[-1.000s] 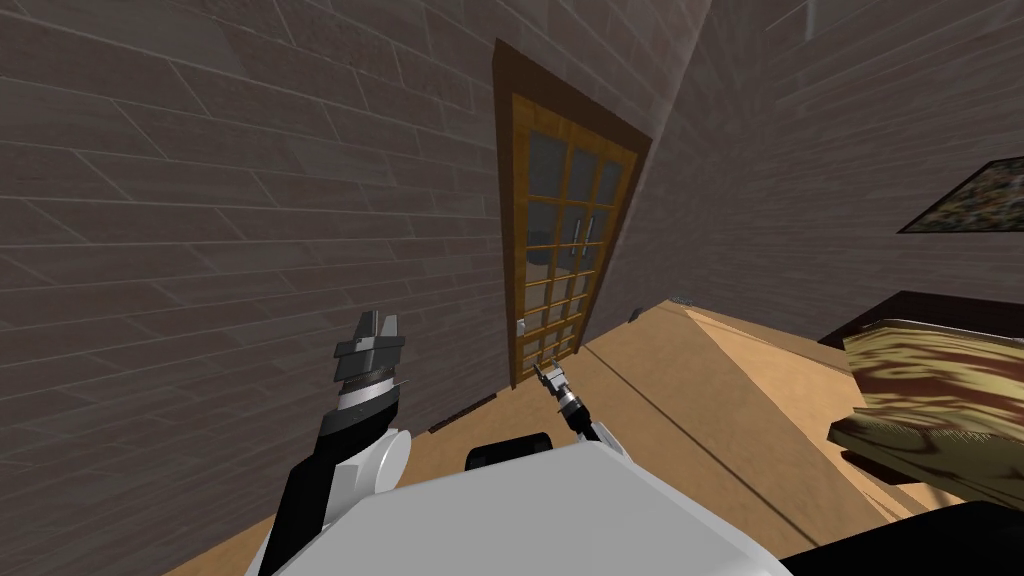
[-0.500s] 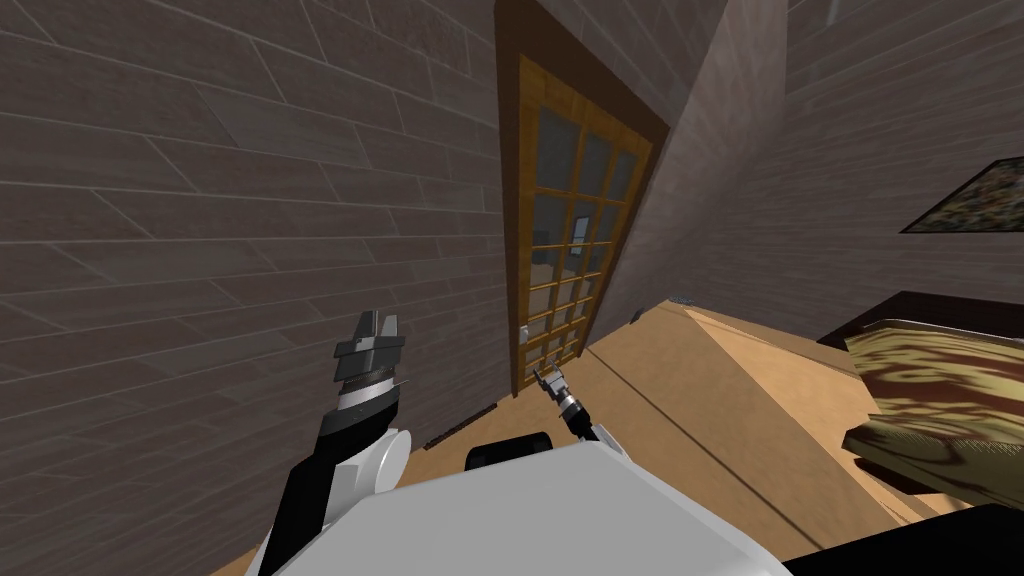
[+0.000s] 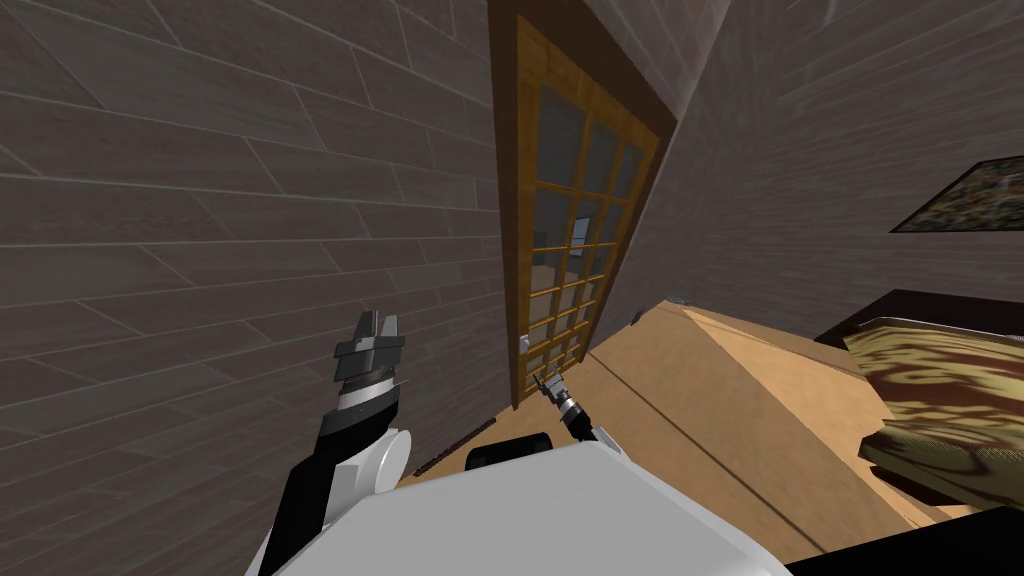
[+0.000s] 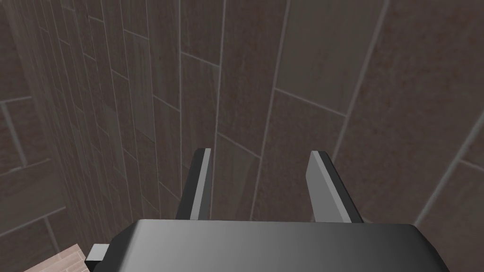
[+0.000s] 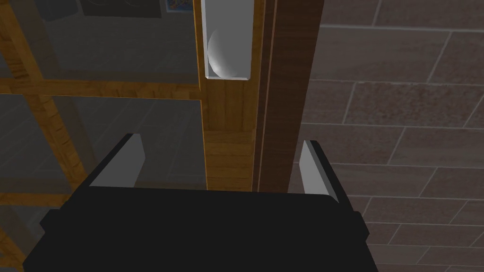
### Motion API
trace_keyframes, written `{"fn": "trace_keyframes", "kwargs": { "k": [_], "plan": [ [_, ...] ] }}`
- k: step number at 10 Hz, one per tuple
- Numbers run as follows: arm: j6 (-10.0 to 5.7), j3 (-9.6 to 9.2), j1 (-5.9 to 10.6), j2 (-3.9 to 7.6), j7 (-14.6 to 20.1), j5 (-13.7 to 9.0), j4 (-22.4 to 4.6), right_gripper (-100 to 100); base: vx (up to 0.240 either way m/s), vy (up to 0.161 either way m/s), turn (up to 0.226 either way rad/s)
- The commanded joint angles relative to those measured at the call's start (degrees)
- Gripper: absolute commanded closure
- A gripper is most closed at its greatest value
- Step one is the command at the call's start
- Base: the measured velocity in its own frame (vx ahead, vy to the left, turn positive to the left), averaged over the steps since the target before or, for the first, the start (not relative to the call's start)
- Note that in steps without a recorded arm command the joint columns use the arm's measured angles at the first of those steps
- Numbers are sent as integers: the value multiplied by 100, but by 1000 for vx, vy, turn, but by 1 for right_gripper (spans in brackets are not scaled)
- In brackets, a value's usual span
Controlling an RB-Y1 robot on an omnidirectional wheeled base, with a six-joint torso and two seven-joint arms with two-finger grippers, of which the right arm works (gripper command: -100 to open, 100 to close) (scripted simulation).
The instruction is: Pull the door open
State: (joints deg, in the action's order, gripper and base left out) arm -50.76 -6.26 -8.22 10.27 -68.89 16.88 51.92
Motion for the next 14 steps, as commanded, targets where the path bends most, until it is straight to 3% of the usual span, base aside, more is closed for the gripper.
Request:
{"fn": "trace_keyframes", "kwargs": {
  "k": [1,7,11,14],
  "plan": [
    [0,0,0,0,0,0,0,-100,95,14,-8],
    [-26,173,164,-16,1,54,-202,-100,-174,8,89],
    [-63,444,411,-47,23,132,-508,-100,-174,14,169],
    [-107,758,694,-88,50,221,-863,-100,-3,6,131]
  ]
}}
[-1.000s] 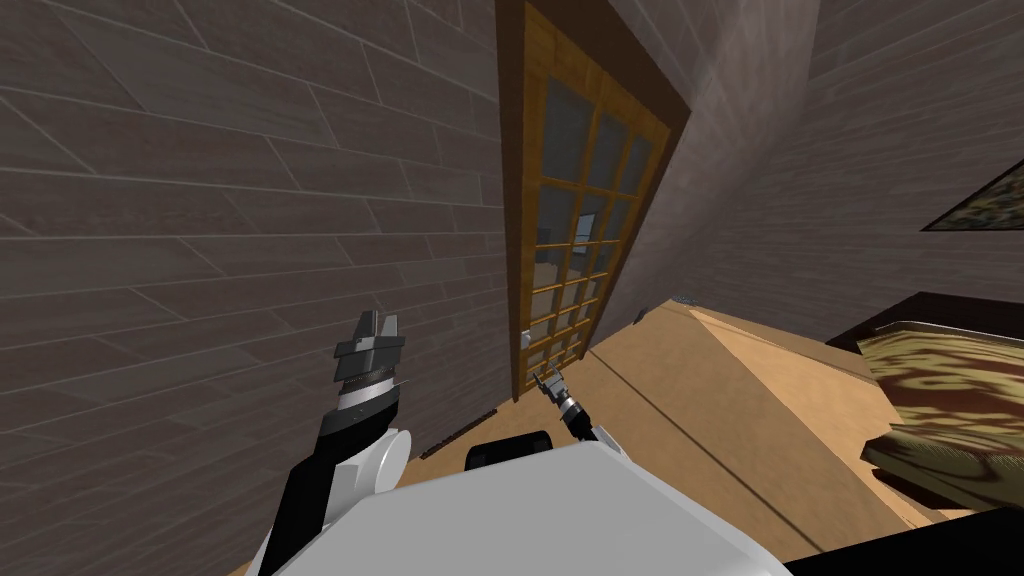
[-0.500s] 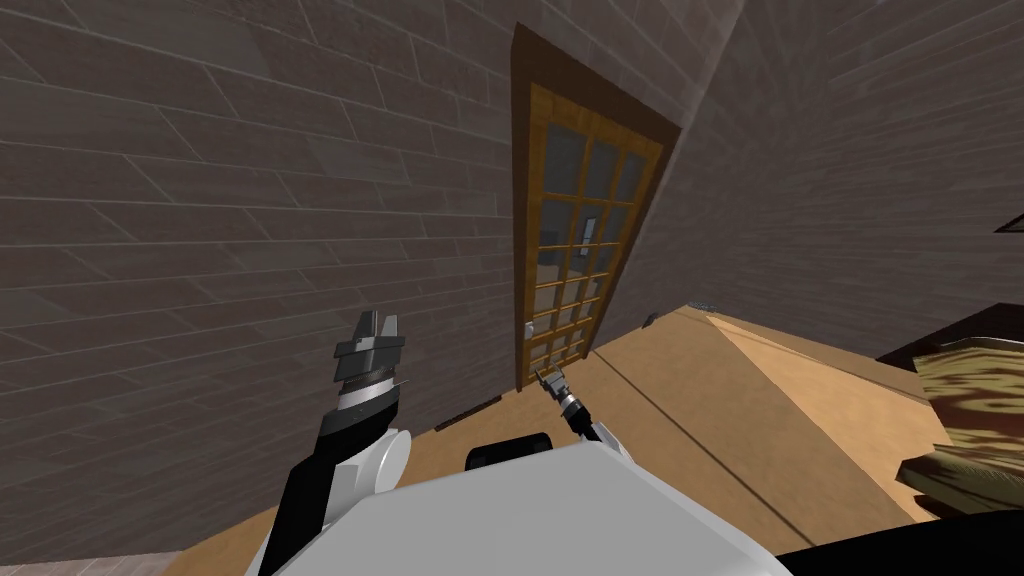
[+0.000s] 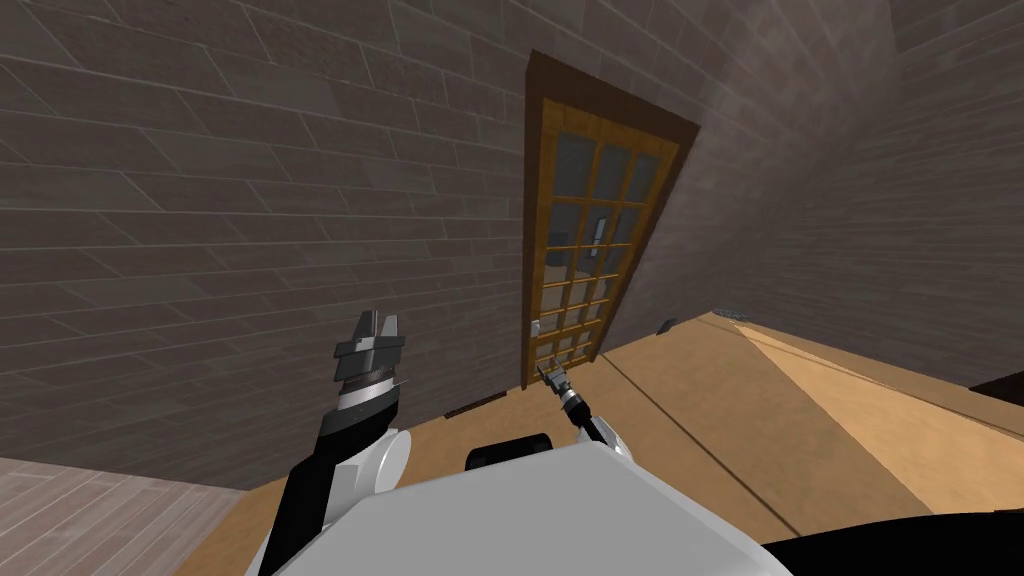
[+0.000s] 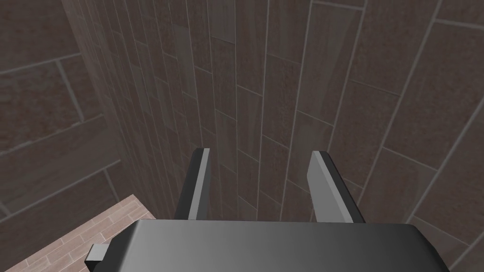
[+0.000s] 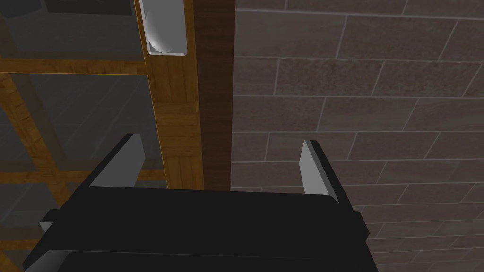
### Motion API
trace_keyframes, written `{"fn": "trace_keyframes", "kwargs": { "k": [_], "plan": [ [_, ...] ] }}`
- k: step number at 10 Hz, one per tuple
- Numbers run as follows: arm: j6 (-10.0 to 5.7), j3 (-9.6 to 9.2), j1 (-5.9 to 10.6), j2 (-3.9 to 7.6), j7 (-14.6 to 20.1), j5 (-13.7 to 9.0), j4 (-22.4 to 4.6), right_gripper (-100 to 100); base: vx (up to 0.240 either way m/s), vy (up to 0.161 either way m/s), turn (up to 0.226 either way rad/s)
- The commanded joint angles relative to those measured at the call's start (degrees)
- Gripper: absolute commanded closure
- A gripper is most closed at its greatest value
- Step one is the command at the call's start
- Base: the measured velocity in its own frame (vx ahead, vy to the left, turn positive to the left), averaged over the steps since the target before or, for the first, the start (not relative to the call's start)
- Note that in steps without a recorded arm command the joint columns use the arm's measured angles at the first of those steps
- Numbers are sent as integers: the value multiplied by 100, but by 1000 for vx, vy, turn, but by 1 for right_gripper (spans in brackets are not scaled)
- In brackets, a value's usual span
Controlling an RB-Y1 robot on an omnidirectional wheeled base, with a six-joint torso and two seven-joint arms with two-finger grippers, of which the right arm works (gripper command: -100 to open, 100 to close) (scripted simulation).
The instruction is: Pull the door open
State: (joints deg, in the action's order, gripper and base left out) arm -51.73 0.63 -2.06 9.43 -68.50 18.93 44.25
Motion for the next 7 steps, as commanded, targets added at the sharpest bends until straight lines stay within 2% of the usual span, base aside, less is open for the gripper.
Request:
{"fn": "trace_keyframes", "kwargs": {
  "k": [1,4,7],
  "plan": [
    [-19,134,136,-14,16,35,-169,-100,73,9,75],
    [-45,324,309,-41,32,90,-384,-100,133,-6,33],
    [-61,439,415,-58,42,124,-514,-100,196,9,-24]
  ]
}}
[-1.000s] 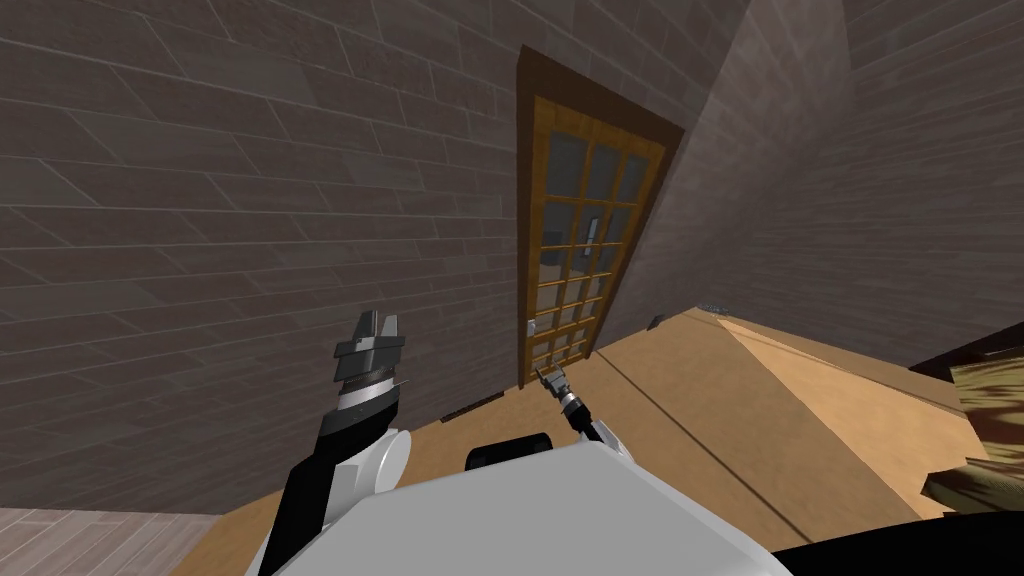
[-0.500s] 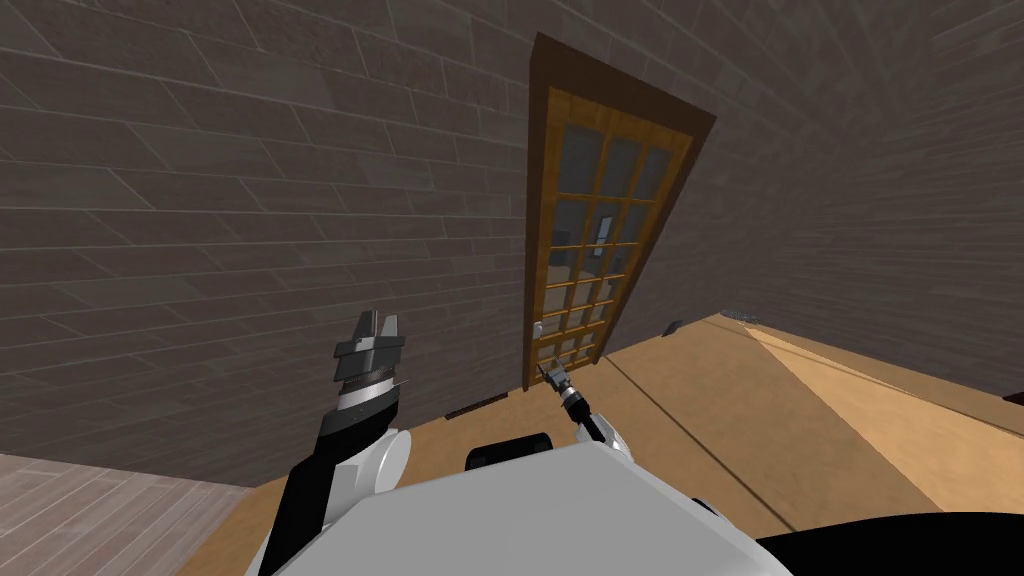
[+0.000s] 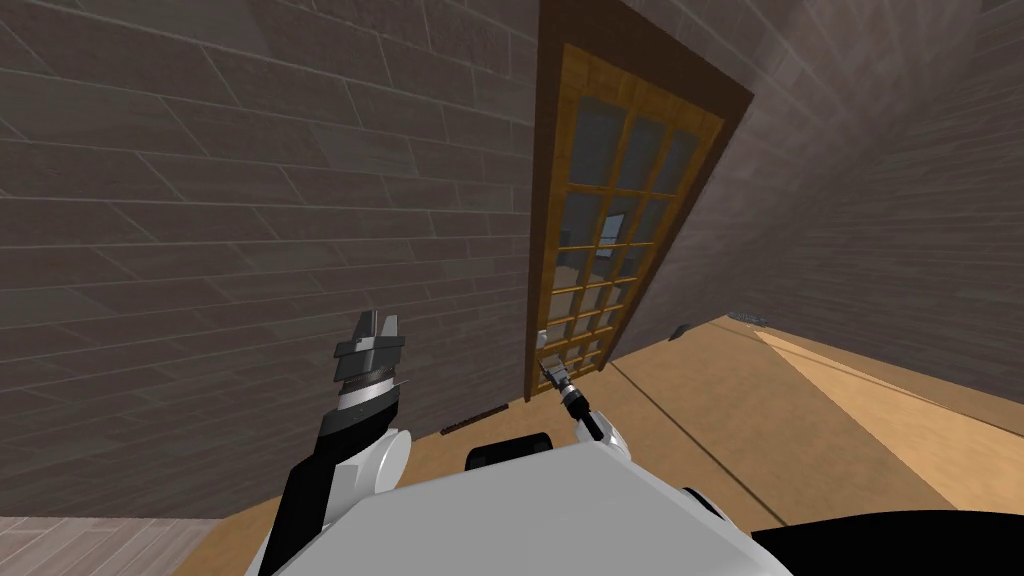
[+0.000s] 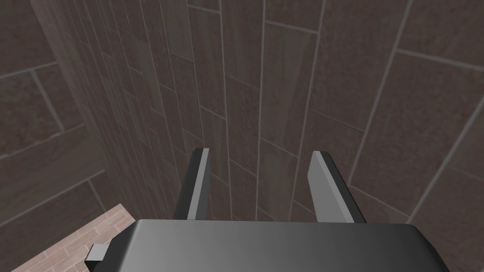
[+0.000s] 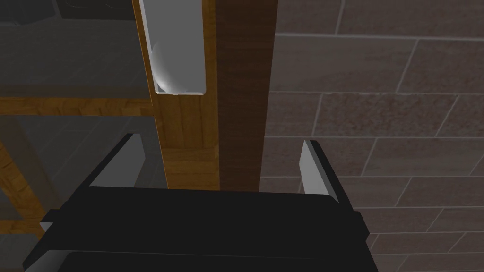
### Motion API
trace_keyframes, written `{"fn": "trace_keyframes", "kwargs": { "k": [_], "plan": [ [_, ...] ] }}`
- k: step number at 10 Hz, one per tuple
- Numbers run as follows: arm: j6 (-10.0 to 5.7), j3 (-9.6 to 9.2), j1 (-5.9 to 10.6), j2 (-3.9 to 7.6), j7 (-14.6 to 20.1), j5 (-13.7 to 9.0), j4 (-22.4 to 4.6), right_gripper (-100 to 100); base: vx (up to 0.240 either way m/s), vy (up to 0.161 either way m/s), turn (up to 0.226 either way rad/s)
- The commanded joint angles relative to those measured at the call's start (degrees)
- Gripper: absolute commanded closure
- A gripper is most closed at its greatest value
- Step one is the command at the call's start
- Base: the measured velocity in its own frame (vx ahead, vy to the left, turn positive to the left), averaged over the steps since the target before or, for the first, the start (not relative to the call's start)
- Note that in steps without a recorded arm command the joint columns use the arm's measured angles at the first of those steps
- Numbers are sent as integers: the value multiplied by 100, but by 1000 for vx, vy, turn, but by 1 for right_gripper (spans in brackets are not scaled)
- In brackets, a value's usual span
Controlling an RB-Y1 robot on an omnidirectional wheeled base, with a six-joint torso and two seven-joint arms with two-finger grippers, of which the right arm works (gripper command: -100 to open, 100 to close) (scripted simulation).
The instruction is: Pull the door open
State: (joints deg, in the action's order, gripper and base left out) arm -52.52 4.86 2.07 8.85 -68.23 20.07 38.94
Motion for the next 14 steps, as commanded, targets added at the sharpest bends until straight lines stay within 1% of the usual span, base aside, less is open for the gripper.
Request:
{"fn": "trace_keyframes", "kwargs": {
  "k": [1,6,8,9,14],
  "plan": [
    [15,44,28,-4,17,18,-15,-100,222,-16,-49],
    [6,116,95,-15,23,40,-96,-100,209,-14,-56],
    [-12,108,79,-20,24,45,-106,-100,107,16,-52],
    [-12,108,79,-20,24,45,-106,100,-25,0,30],
    [-12,108,79,-20,24,45,-106,100,-5,-5,1]
  ]
}}
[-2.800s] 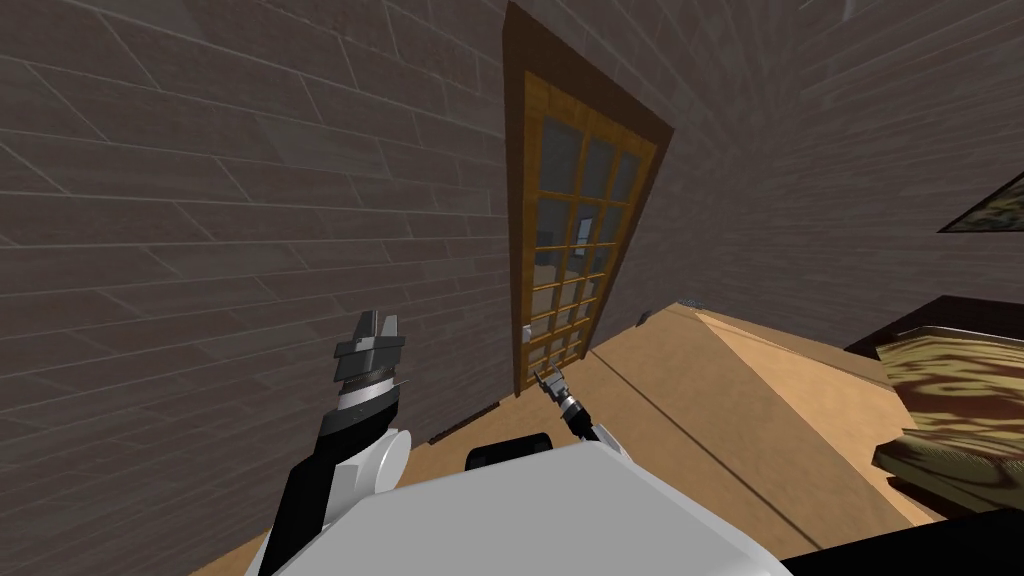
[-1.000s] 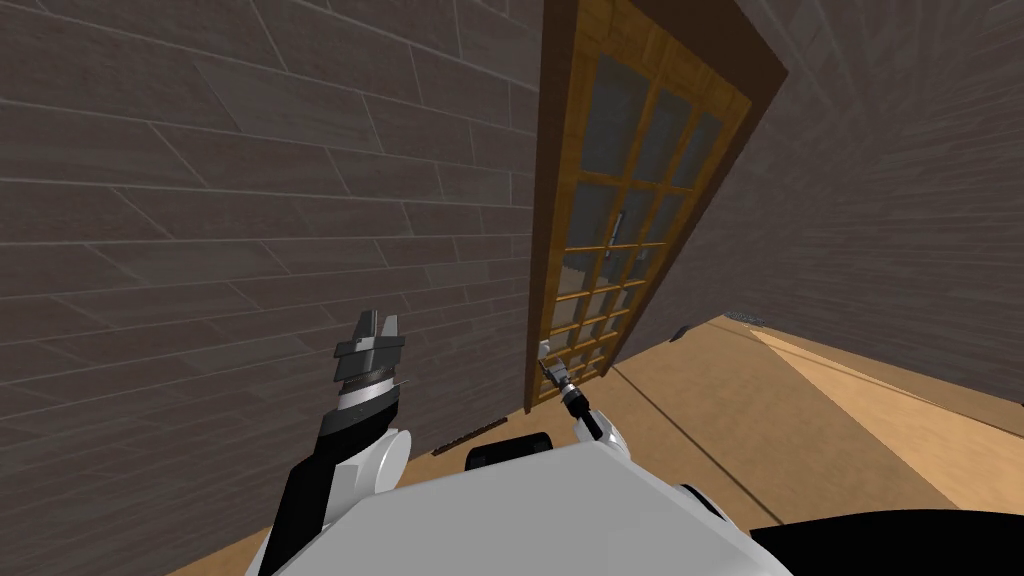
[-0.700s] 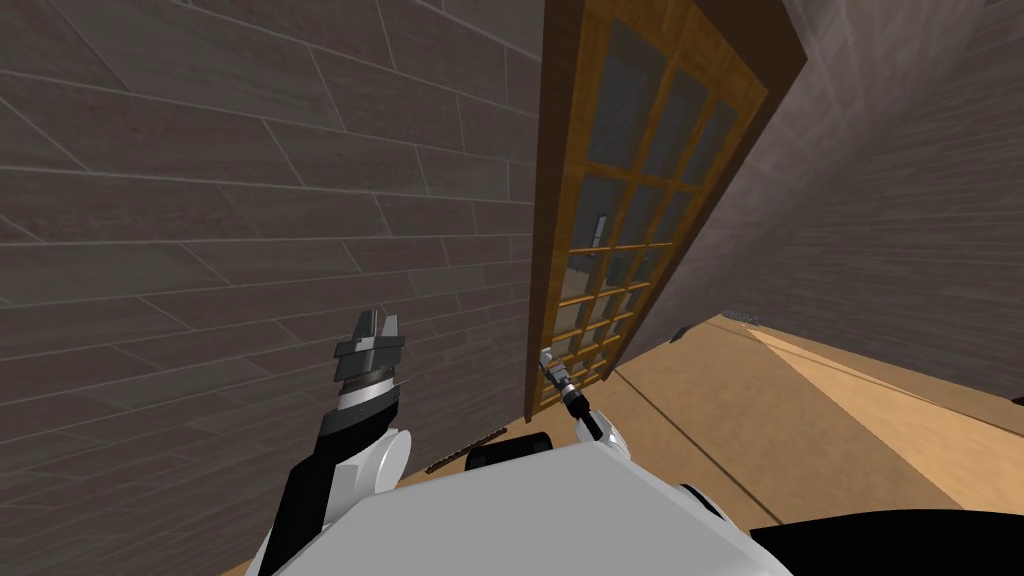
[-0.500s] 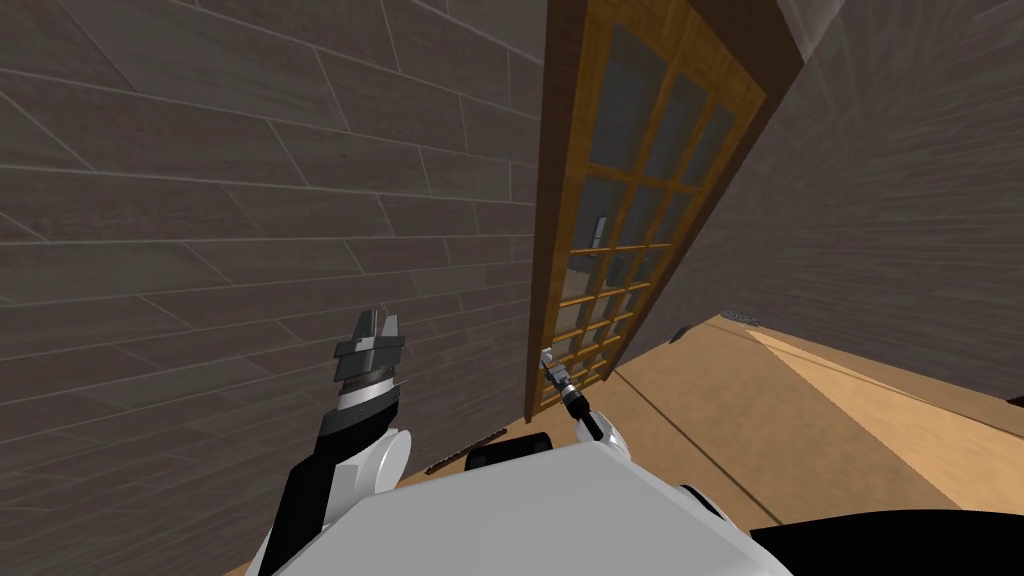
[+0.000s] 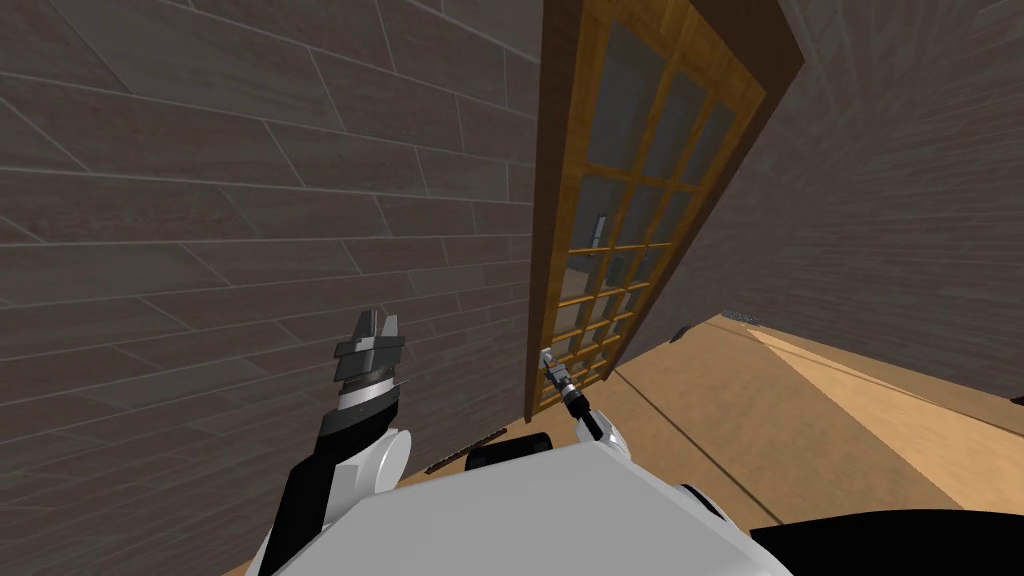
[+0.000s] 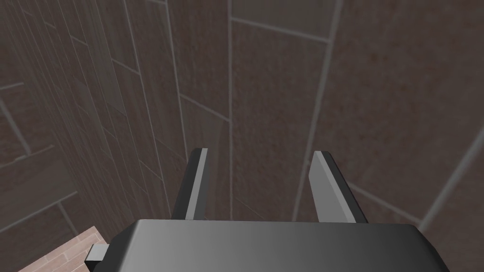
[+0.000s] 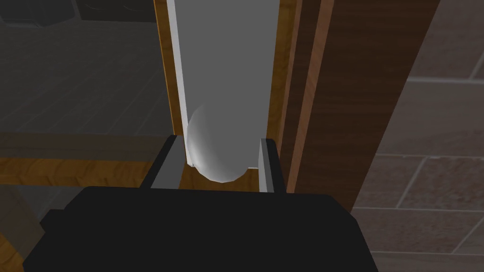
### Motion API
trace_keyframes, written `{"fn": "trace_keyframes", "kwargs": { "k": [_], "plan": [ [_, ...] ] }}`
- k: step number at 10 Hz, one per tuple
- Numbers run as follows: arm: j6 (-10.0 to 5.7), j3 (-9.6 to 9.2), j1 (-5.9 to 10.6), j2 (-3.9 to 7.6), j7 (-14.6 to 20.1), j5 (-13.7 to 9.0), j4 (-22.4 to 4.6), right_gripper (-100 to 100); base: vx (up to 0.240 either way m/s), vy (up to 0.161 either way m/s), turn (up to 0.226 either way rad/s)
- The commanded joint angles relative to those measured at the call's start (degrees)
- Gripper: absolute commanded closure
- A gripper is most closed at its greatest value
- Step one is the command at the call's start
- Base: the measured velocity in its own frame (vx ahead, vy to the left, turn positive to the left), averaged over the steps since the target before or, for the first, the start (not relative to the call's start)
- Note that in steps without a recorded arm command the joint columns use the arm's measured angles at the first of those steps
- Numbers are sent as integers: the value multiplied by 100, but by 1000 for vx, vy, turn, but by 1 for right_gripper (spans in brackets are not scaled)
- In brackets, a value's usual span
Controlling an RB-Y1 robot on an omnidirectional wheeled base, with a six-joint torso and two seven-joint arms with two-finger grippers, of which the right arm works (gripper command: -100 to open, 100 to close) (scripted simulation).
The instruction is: Pull the door open
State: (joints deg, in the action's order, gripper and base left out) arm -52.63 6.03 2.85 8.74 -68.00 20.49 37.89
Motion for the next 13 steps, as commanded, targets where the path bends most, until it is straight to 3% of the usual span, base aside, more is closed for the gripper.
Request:
{"fn": "trace_keyframes", "kwargs": {
  "k": [1,4,9,13],
  "plan": [
    [1,-11,-4,7,104,-41,2,100,-126,-8,88],
    [2,-26,-9,16,246,-96,5,100,-173,-9,52],
    [6,-85,-28,53,803,-312,16,100,-179,-1,88],
    [8,-111,-37,70,1051,-408,20,100,-79,-17,33]
  ]
}}
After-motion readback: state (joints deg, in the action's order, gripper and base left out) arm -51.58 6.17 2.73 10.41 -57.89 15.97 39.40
